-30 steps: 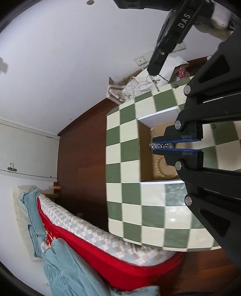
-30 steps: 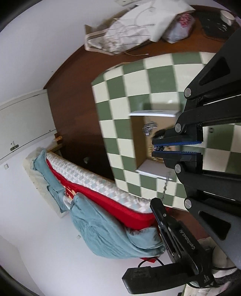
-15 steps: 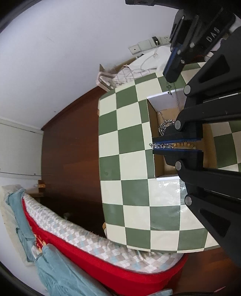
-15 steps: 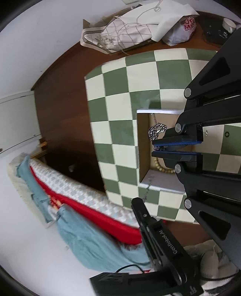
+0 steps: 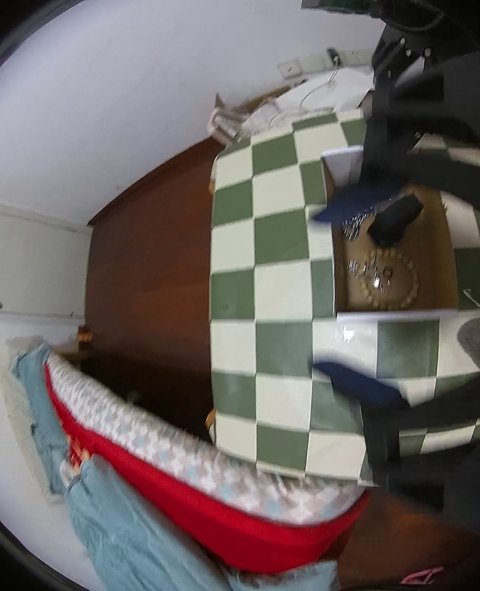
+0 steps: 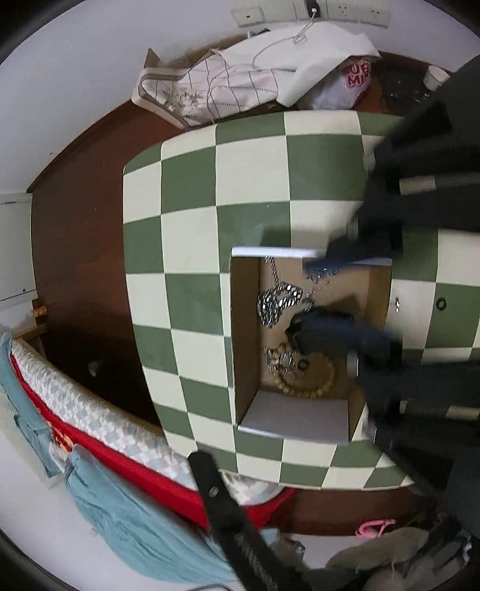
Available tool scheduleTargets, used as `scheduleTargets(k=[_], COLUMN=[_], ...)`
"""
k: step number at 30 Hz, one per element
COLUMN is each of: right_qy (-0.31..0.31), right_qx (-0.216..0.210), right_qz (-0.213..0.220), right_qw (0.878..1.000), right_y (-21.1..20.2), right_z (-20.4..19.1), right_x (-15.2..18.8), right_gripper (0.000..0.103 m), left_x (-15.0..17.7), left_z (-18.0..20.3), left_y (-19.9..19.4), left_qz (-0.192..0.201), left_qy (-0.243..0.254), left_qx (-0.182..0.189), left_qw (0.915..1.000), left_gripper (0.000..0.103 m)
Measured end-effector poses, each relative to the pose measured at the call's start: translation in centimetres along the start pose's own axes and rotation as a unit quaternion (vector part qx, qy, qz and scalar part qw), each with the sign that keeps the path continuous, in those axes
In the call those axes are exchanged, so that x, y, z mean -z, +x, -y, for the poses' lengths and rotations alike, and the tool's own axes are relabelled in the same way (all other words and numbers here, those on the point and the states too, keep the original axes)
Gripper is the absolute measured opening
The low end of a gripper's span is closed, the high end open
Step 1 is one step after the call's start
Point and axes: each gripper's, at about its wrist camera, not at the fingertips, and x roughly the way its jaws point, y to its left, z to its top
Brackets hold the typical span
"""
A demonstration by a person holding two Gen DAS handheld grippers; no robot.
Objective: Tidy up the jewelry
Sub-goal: 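Carry both silver chains into the white box and open both tools, then lift both tools out of the box and back away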
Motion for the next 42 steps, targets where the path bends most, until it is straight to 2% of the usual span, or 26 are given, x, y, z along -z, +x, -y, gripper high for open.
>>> scheduleTargets(k=[2, 4, 6, 8, 17, 25, 29, 42], right_qy=[-0.006, -0.015, -0.020, -0.024, -0.024, -0.022, -0.025, -0.025], right_qx=[0.015, 0.033, 0.048, 0.059, 0.096, 0.109, 0.115, 0.107], right_qz=[0.003, 0.001, -0.001, -0.001, 0.013, 0.044, 0.065, 0.139], right_qw=[1.000, 0.999, 0.999, 0.998, 0.995, 0.993, 0.991, 0.984], right_y=[0.0, 0.1, 0.3, 0.4, 0.6, -1.4, -3.0, -9.8], right_z=[-0.2, -0.5, -0.7, -0.8, -1.0, -1.5, -1.8, -3.1], right_x=[0.1, 0.5, 0.9, 1.3, 3.5, 5.3, 6.6, 10.6], right_gripper=[0.064, 0.069, 0.096, 0.101, 0.103, 0.103, 0.103, 0.103], left_x=[0.4, 1.1, 2.2, 3.1, 6.7, 8.8, 9.6, 12.5], left_z=[-0.5, -0.9, -1.3, -1.6, -2.2, -1.7, -1.9, -0.9], left_y=[-0.1, 0.0, 0.2, 0.4, -0.4, -3.3, -5.0, -10.7], left_qz=[0.005, 0.001, 0.002, 0.001, 0.003, 0.033, 0.047, 0.102], left_qy=[-0.001, -0.002, 0.001, 0.005, 0.007, 0.010, -0.002, 0.018], left_qx=[-0.014, -0.030, -0.052, -0.069, -0.089, -0.098, -0.098, -0.098], left_qw=[0.9999, 0.9995, 0.9987, 0.9976, 0.9960, 0.9946, 0.9941, 0.9898], left_gripper=[0.091, 0.102, 0.103, 0.103, 0.103, 0.103, 0.103, 0.103])
